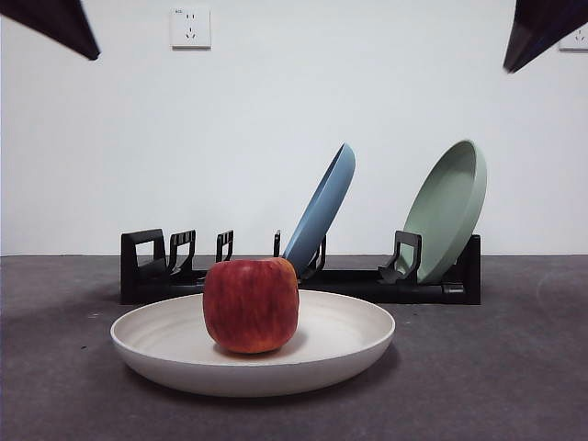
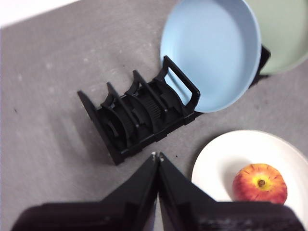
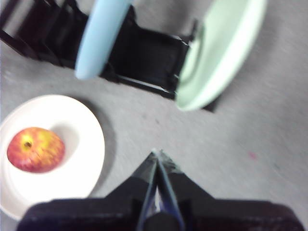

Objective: Take the yellow plate from the plate rack,put the plate on the table,take the apple from the table,put the apple in the plate

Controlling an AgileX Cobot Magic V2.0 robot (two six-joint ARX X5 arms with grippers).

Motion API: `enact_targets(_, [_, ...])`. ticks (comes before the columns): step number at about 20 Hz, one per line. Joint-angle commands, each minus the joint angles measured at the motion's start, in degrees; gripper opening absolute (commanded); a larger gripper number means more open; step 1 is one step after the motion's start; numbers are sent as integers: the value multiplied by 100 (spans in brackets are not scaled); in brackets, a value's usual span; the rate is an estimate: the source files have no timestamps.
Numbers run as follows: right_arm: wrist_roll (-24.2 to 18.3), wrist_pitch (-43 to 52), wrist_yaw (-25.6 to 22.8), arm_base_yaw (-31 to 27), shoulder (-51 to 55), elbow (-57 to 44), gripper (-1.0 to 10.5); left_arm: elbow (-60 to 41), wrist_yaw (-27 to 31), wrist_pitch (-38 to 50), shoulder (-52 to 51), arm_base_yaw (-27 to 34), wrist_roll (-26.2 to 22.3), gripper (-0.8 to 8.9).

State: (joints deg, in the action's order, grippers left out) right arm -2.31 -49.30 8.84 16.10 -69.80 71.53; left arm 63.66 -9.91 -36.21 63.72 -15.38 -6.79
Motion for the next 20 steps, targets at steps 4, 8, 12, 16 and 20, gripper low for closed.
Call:
enact_targets(4, [691,1624,-37,302,907,-1884,-12,-1185,-85,909,-584,225,487,-10])
enact_targets(8, [1045,2369,-634,695,1578,-3084,-12,-2527,-63,1897,-1390,225,1071,-10])
enact_targets(12, [1150,2736,-953,997,1923,-3807,-12,-3364,33,2201,-2039,223,1176,-10])
enact_targets(16, [1320,2715,-927,988,1893,-3805,-11,-3370,87,2048,-2057,225,1285,-5])
enact_targets(20, [1318,2710,-925,984,1893,-3805,-11,-3370,81,2057,-2052,225,1283,-3])
